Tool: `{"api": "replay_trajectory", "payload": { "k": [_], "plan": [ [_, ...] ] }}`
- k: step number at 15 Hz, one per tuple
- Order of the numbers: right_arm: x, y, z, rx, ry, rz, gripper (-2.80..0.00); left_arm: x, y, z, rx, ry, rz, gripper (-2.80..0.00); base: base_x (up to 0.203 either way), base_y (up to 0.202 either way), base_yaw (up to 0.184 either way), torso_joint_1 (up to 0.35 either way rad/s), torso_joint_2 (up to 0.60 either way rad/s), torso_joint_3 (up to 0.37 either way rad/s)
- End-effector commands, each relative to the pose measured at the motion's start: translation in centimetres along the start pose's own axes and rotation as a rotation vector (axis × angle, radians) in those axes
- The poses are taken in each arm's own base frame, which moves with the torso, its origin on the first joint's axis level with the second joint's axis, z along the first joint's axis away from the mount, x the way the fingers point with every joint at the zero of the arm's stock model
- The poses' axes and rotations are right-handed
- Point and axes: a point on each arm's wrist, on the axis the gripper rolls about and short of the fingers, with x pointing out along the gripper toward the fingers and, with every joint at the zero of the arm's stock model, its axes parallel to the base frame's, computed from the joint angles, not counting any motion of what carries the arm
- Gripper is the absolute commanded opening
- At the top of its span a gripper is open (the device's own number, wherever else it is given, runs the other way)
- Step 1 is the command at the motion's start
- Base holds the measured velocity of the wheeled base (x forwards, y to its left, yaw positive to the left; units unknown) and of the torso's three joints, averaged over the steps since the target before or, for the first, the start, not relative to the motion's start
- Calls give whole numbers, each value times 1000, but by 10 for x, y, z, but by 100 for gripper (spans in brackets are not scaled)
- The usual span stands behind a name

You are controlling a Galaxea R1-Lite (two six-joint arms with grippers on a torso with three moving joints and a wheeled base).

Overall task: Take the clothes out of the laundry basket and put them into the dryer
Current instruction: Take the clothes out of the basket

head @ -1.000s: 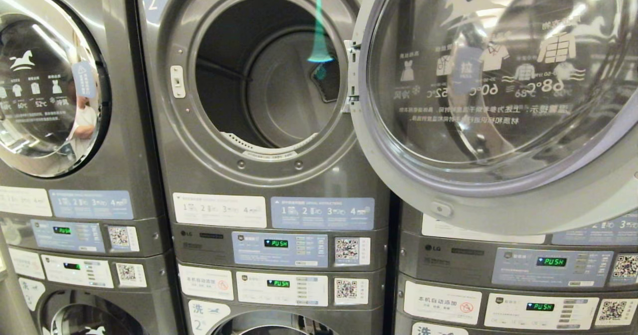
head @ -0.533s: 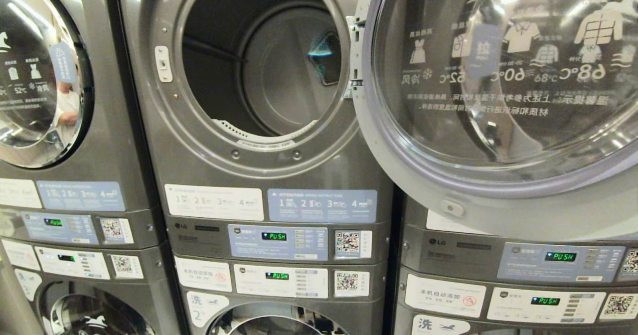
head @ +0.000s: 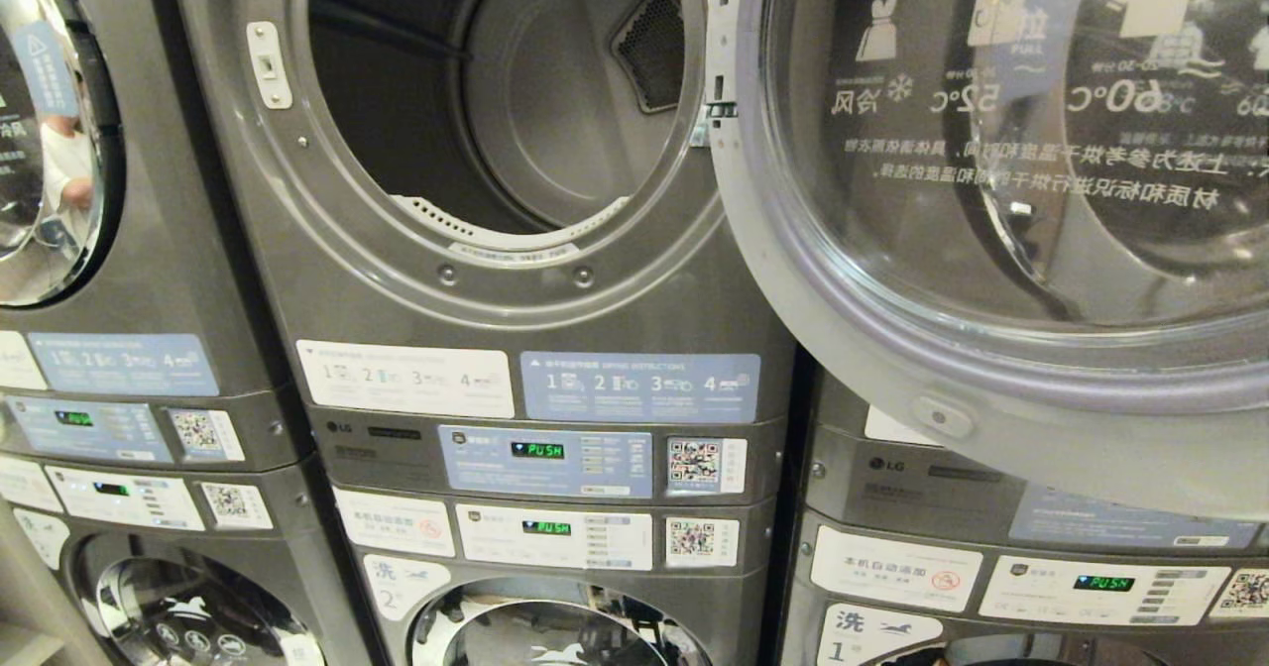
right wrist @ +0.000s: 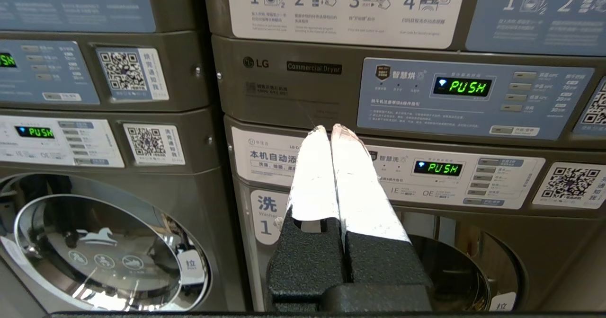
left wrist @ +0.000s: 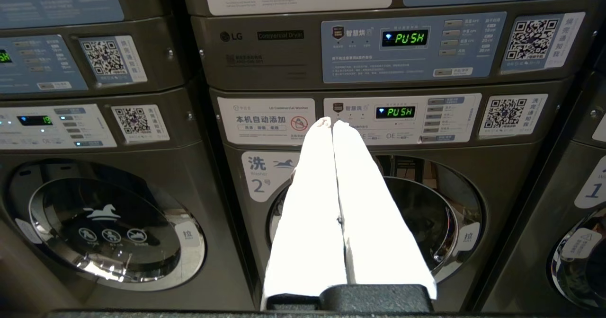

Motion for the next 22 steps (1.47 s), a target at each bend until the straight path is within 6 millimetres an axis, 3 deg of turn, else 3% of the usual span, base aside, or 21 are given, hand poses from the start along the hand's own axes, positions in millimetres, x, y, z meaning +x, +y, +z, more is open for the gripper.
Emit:
{"api": "replay_trajectory", "payload": {
  "k": [1,6,22],
  "plan": [
    [0,0,0,0,1,0,-280,0,0,0,0,0,0,-280,0,0,0,2,2,-193],
    [0,0,0,0,-1,1,-280,0,0,0,-1,0,1,-280,0,0,0,8,3,-137],
    [0,0,0,6,-1,0,-280,0,0,0,-3,0,1,-280,0,0,0,-53,119,58]
  ]
}}
